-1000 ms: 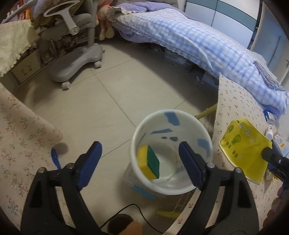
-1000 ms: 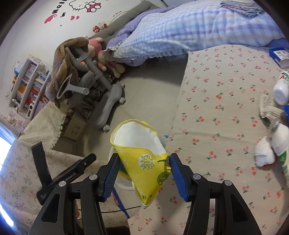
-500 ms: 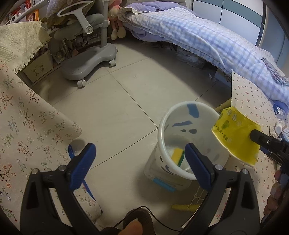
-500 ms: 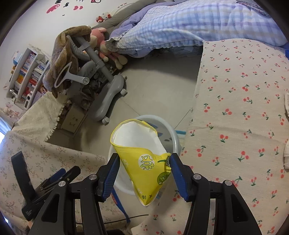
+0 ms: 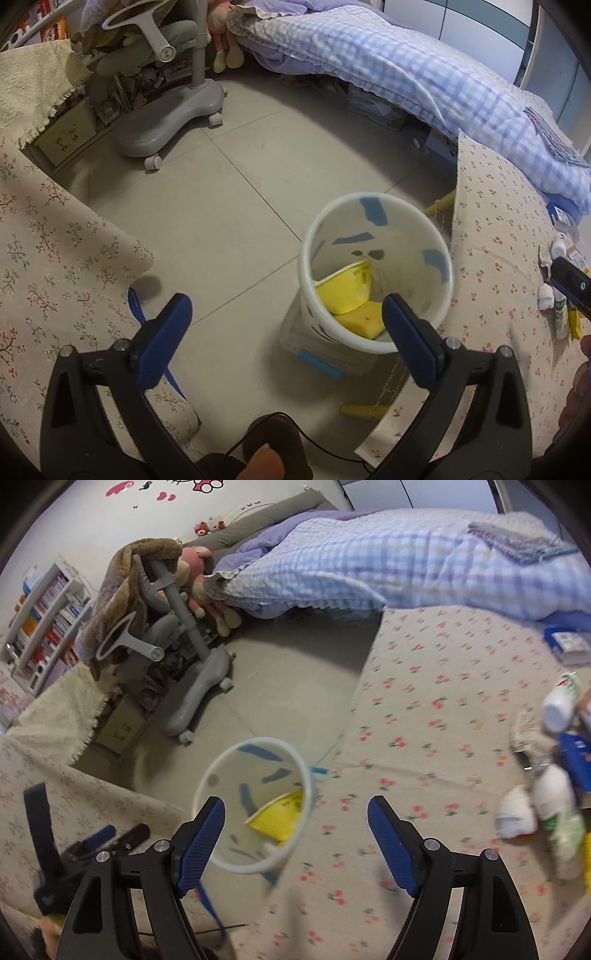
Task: Collect trash
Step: 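Carry the sponge and yellow bag to the white bin and release both, then grasp the white bottle with the left tool while the right tool grasps the light-blue carton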
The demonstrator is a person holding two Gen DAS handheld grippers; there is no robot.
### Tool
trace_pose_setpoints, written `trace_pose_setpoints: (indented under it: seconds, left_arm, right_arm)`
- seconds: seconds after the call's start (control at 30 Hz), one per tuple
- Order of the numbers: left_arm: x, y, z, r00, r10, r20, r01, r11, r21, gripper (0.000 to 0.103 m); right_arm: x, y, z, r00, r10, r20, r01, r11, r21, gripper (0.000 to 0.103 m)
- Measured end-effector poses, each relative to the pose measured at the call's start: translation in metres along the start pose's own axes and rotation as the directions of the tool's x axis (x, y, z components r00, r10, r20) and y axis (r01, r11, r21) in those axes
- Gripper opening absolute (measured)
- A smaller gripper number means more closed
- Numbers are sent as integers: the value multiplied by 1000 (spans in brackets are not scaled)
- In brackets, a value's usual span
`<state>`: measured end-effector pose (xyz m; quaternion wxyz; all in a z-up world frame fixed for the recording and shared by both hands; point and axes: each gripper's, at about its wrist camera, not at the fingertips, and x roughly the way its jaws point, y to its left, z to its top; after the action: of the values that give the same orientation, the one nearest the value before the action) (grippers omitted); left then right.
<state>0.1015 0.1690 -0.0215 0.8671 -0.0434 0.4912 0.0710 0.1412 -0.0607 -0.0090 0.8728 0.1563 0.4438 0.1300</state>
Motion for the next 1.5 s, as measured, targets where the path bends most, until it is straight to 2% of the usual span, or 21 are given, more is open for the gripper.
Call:
trace_pose_setpoints:
  seconds: [0.17, 0.33, 0.5, 0.57, 0.63, 0.9, 1.03, 1.07, 1.13, 1.17, 1.3, 1.5]
  left_arm:
    - [1, -33, 1, 997, -57, -55, 59, 998, 33, 102]
    - [-6, -76, -1, 993, -105, -63, 110, 989, 95, 102]
    - [-10, -119, -4, 985, -149, -85, 161, 974, 157, 102]
    - [-11, -132, -5, 984, -156, -90, 170, 969, 179, 102]
    - [-10, -148, -6, 981, -165, -100, 182, 963, 199, 102]
    - [-7, -190, -8, 972, -195, -131, 219, 953, 211, 102]
    - [-8, -207, -8, 968, -211, -133, 235, 951, 202, 102]
    - [-7, -211, -9, 968, -214, -134, 238, 950, 203, 102]
    - [-5, -218, -10, 966, -217, -138, 242, 948, 207, 102]
    - [-4, -223, -11, 965, -218, -142, 245, 946, 213, 102]
    - [0, -237, -13, 963, -222, -151, 252, 941, 226, 102]
    - [0, -262, -10, 946, -284, -156, 312, 928, 203, 102]
  right_arm:
    - [-37, -31, -4, 997, -68, 22, 67, 998, 6, 84]
    - [-82, -76, -1, 979, -187, 83, 184, 982, 38, 84]
    - [-117, -126, 8, 930, -346, 123, 339, 938, 80, 84]
    - [-124, -146, 11, 897, -423, 130, 414, 906, 92, 84]
    - [-127, -161, 14, 873, -471, 122, 463, 882, 95, 84]
    - [-104, -194, 19, 840, -540, 55, 537, 841, 65, 84]
    - [-87, -204, 19, 812, -583, 22, 583, 812, 28, 84]
    - [-83, -206, 19, 803, -596, 22, 596, 803, 16, 82]
    - [-79, -210, 20, 793, -609, 20, 609, 793, 4, 71]
    - [-78, -211, 20, 792, -611, 15, 611, 792, 2, 61]
    - [-85, -216, 19, 815, -579, 3, 579, 815, 27, 61]
    - [-129, -221, 16, 856, -512, 66, 503, 856, 114, 60]
